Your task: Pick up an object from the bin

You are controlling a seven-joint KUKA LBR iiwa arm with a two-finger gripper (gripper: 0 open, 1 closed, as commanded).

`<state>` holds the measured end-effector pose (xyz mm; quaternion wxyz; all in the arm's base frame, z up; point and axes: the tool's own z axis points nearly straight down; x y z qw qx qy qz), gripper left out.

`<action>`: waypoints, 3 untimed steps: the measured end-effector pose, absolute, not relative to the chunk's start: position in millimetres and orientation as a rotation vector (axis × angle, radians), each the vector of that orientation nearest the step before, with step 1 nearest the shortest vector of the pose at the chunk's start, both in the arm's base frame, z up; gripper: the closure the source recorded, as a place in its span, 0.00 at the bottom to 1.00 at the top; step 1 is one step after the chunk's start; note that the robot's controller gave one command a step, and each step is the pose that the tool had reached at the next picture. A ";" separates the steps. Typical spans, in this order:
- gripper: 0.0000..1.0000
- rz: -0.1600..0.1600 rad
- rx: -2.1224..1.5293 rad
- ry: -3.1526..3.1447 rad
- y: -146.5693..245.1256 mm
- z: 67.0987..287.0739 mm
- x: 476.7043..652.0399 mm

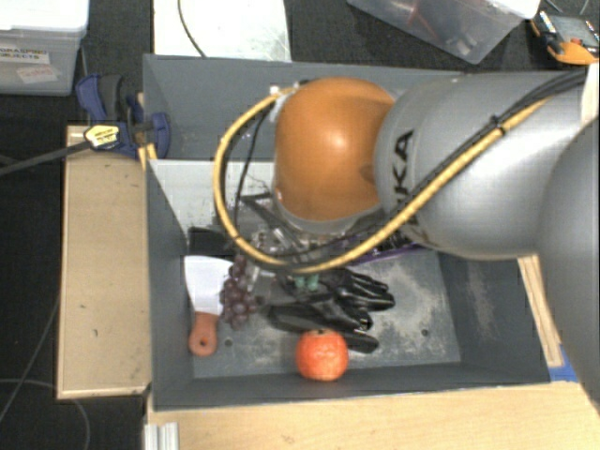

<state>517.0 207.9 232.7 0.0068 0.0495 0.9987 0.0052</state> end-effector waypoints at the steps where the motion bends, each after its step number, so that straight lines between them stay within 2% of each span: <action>1: 1.00 0.014 0.199 3.124 208.7 213.4 511.9; 2: 1.00 0.019 -0.243 3.107 230.7 310.3 512.8; 3: 1.00 0.018 -0.114 3.118 227.1 274.6 506.8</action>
Offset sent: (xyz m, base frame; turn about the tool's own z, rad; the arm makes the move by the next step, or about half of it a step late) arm -0.0059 0.0217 0.0728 -0.2542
